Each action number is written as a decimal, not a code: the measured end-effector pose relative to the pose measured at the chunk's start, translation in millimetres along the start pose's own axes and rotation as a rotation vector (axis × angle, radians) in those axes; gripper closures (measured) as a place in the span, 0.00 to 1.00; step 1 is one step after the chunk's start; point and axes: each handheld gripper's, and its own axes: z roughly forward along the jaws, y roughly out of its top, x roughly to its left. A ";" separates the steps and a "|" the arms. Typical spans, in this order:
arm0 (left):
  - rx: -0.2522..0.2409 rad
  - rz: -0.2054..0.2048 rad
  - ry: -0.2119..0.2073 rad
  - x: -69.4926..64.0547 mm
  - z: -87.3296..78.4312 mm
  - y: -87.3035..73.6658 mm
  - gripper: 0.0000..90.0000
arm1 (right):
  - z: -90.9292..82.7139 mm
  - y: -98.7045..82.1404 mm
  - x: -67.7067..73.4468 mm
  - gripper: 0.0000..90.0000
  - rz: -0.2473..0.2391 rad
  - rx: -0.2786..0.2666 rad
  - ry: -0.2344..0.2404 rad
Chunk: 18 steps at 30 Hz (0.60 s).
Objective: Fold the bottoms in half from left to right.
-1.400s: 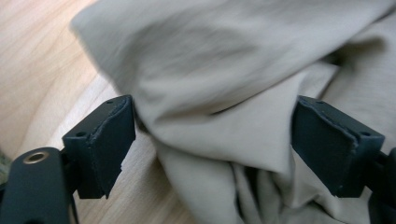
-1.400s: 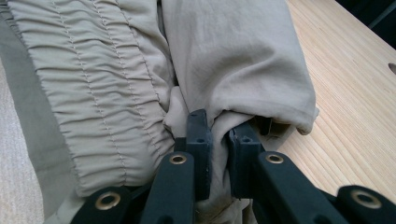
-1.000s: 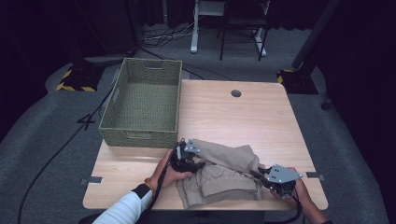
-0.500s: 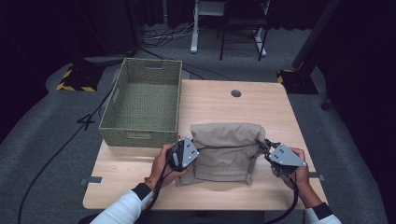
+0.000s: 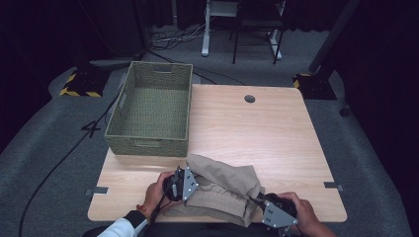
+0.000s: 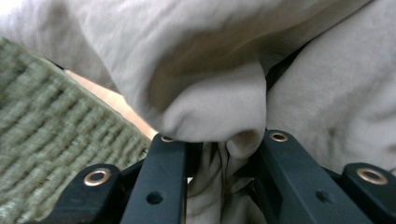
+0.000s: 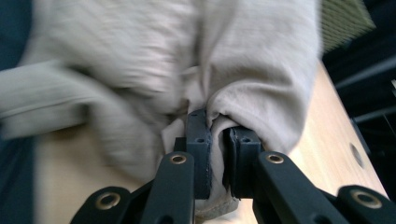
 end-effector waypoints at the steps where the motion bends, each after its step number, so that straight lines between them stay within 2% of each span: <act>1: -0.020 -0.036 -0.036 5.5 -0.9 -0.3 0.79 | 2.2 1.9 7.5 0.91 -0.037 0.011 0.002; 2: -0.032 -0.072 -0.073 11.8 -1.9 -0.2 0.70 | 4.3 3.2 13.4 0.91 -0.082 0.019 -0.010; 3: -0.044 -0.101 -0.110 18.7 -3.7 0.3 0.61 | 5.2 4.4 17.0 0.91 -0.106 0.026 -0.025; 5: -0.065 -0.153 -0.202 32.1 -8.2 2.8 0.45 | 5.7 5.1 17.7 0.91 -0.125 0.030 -0.030; 7: -0.091 -0.176 -0.265 42.9 -14.4 7.5 0.32 | 7.2 4.6 19.0 0.91 -0.135 0.032 -0.036; 10: -0.109 -0.201 -0.345 56.3 -18.6 17.3 0.22 | 7.2 3.5 18.6 0.91 -0.136 0.028 -0.033; 12: -0.114 -0.213 -0.394 60.2 -15.8 25.9 0.21 | 7.6 3.6 18.5 0.91 -0.138 0.028 -0.029; 13: -0.072 -0.211 -0.423 59.7 -10.1 32.4 0.20 | 7.8 3.1 17.0 0.91 -0.133 0.022 -0.019; 14: -0.056 -0.192 -0.432 58.7 -6.8 35.7 0.18 | 7.6 2.5 15.9 0.91 -0.130 0.019 -0.017; 15: -0.047 -0.184 -0.459 56.7 -3.6 38.3 0.18 | 7.4 2.2 15.4 0.91 -0.121 0.018 -0.009; 16: -0.020 -0.176 -0.504 55.1 0.8 40.3 0.19 | 7.4 1.5 13.8 0.91 -0.107 0.014 -0.002; 17: 0.007 -0.160 -0.527 52.6 4.6 41.9 0.25 | 7.2 0.7 12.8 0.91 -0.101 0.014 0.004; 18: 0.012 -0.143 -0.532 49.3 5.6 42.3 0.32 | 7.1 -0.1 12.0 0.91 -0.096 0.016 0.004</act>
